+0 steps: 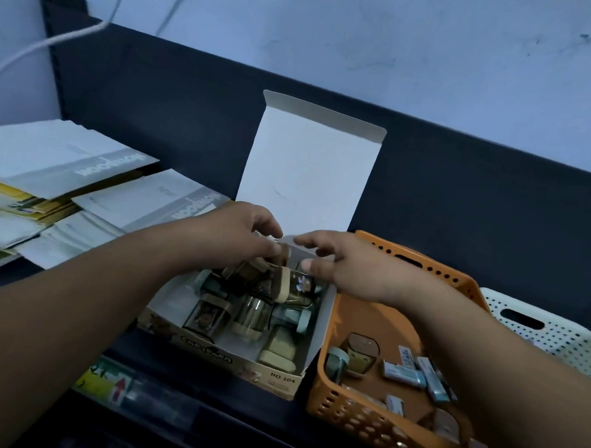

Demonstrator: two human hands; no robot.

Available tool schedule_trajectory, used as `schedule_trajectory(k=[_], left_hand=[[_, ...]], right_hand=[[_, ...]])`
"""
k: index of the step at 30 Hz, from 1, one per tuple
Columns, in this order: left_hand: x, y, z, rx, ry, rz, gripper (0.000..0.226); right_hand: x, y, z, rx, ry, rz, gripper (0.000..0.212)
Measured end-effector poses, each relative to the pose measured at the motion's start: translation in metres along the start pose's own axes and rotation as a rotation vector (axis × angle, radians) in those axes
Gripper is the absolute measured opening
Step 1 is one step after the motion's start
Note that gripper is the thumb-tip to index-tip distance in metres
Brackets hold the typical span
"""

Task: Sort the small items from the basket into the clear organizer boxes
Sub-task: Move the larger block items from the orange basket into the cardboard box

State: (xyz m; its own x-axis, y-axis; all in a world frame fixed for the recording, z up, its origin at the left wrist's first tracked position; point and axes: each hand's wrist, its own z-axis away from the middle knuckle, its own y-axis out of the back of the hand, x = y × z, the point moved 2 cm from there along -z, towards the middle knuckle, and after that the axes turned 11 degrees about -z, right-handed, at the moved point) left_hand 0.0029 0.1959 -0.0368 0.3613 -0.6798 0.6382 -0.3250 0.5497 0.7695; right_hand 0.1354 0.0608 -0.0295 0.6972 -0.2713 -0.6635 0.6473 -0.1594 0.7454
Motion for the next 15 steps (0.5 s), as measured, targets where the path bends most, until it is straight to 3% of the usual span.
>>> schedule_trajectory(k=[5,9,13,15], left_hand=[[0.020,-0.015,-0.010,-0.019,-0.072,-0.010,0.024],[0.040,-0.029,-0.014,-0.064,-0.163,-0.012,0.019],[0.058,-0.041,-0.015,-0.118,-0.205,0.018,0.018],[0.063,-0.047,-0.017,-0.134,-0.211,0.009,0.021]], right_hand=[[0.019,0.023,0.026,0.115,-0.030,0.004,0.037],[0.038,0.026,0.053,-0.008,-0.120,0.006,0.033],[0.052,0.014,0.068,-0.167,-0.260,0.065,0.052],[0.058,0.002,0.070,-0.226,-0.287,0.097,0.050]])
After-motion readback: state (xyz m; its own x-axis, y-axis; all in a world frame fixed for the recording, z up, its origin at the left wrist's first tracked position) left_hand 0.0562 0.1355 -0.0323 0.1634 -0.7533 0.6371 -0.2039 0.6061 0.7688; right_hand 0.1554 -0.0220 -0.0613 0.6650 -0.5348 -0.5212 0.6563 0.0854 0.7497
